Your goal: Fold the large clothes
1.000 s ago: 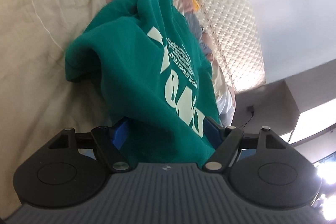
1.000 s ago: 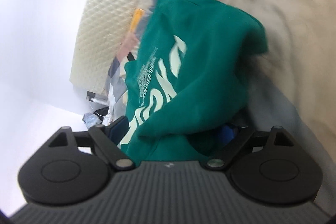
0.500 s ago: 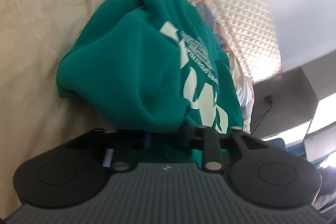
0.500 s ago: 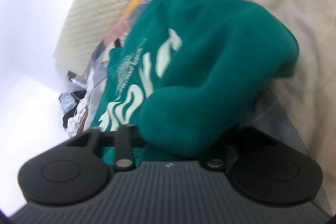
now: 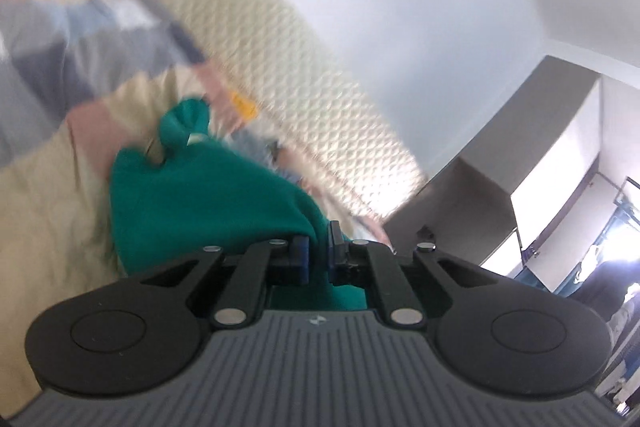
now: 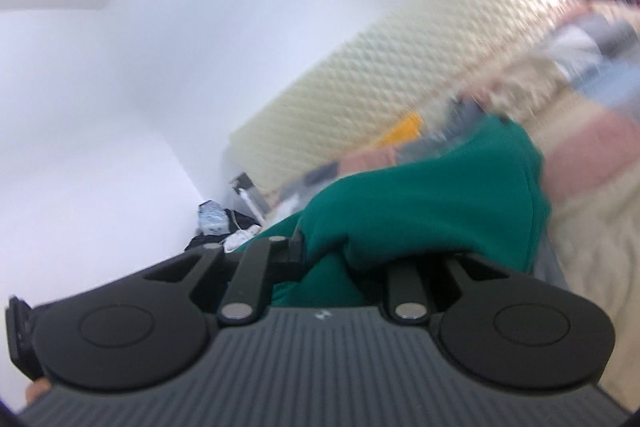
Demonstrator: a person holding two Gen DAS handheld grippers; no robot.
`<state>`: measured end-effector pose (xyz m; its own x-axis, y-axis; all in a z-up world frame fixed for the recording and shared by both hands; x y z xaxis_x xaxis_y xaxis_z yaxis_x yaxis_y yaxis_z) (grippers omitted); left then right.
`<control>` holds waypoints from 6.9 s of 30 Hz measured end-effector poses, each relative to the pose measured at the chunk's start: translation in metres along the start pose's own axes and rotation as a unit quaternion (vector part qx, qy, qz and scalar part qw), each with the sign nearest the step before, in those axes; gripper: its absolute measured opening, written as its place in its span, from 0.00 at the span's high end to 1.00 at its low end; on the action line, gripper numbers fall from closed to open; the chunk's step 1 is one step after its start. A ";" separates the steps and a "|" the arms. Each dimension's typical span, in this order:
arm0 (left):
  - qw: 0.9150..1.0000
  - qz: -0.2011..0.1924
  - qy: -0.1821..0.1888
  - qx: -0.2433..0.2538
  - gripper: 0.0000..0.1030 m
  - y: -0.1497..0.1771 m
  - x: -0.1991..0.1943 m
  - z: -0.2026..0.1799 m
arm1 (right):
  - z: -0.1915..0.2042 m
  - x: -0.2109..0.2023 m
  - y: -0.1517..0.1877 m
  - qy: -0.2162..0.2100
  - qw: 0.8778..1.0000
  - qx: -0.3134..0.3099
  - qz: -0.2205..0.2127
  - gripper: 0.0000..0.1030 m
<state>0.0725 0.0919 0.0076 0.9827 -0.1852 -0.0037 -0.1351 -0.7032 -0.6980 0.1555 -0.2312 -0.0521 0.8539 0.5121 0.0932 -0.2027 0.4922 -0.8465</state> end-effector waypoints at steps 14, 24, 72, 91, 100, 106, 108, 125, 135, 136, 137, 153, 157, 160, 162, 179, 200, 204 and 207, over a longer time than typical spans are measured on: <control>0.989 -0.093 0.078 0.089 0.92 -0.182 -0.034 -0.167 | 0.145 -0.006 -0.180 -0.092 0.990 -0.073 -0.074 0.79; 0.972 -0.137 0.129 0.139 0.91 -0.325 -0.015 -0.314 | 0.216 0.028 -0.332 -0.123 0.978 -0.107 -0.133 0.79; 0.966 0.153 -0.137 0.160 0.37 -0.038 0.509 0.214 | -0.222 0.387 0.094 0.144 0.971 -0.128 0.142 0.67; 0.954 0.108 -0.140 0.243 0.37 -0.032 0.269 0.044 | -0.075 0.168 0.011 0.130 0.974 -0.160 0.095 0.50; 0.951 0.102 -0.128 0.264 0.37 -0.003 0.160 -0.016 | -0.019 0.080 -0.001 0.113 0.971 -0.190 0.090 0.50; 0.951 0.111 -0.125 0.260 0.37 0.025 0.120 -0.027 | -0.007 0.040 0.013 0.113 0.968 -0.202 0.098 0.50; 0.951 0.116 -0.124 0.259 0.37 0.034 0.114 -0.027 | -0.005 0.031 0.016 0.118 0.966 -0.205 0.101 0.50; 0.910 0.170 -0.173 0.336 0.27 0.085 0.219 0.009 | -0.043 0.022 0.051 0.175 0.958 -0.170 0.149 0.36; 0.900 0.180 -0.214 0.335 0.27 0.091 0.283 0.048 | -0.077 0.047 0.063 0.192 0.961 -0.111 0.164 0.14; 0.899 0.183 -0.213 0.337 0.27 0.093 0.290 0.052 | -0.079 0.051 0.065 0.194 0.960 -0.111 0.167 0.14; 0.897 0.186 -0.214 0.339 0.27 0.095 0.295 0.054 | -0.082 0.054 0.068 0.197 0.959 -0.111 0.173 0.14; 0.877 0.201 -0.265 0.348 0.93 0.055 0.440 0.094 | -0.121 0.089 0.102 0.225 0.942 -0.100 0.229 0.14; 0.877 0.171 -0.269 0.359 0.93 0.013 0.507 0.082 | -0.127 0.101 0.104 0.227 0.943 -0.112 0.216 0.14; 0.866 0.139 -0.279 0.390 0.93 -0.012 0.562 0.082 | -0.135 0.112 0.105 0.222 0.945 -0.127 0.205 0.15; 0.858 0.121 -0.290 0.407 0.93 -0.021 0.598 0.090 | -0.142 0.119 0.109 0.218 0.946 -0.128 0.202 0.15; 0.851 0.168 -0.304 0.395 0.47 0.000 0.637 0.156 | -0.164 0.153 0.124 0.182 0.950 -0.176 0.182 0.12; 0.899 0.214 -0.249 0.290 0.42 0.013 0.250 0.059 | -0.102 0.101 0.105 0.156 0.945 -0.210 0.195 0.14; 0.902 0.214 -0.244 0.284 0.42 0.032 0.188 0.049 | -0.082 0.087 0.103 0.140 0.946 -0.212 0.204 0.14; 0.904 0.214 -0.238 0.282 0.42 0.049 0.156 0.048 | -0.064 0.077 0.103 0.128 0.944 -0.219 0.210 0.14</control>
<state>0.2254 0.0616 -0.0614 0.8166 0.0537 -0.5747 -0.5624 -0.1504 -0.8131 0.2306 -0.1862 -0.1657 0.8419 0.3824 -0.3807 -0.3789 -0.0835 -0.9217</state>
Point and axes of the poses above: each gripper's, at about its wrist camera, not at the fingertips, and x roughly the way its jaws point, z to its left, y to its underside, the point moved 5 cm from there along x, roughly the way its jaws point, and after that the axes turned 8 degrees about -z, right-handed, at the moved point
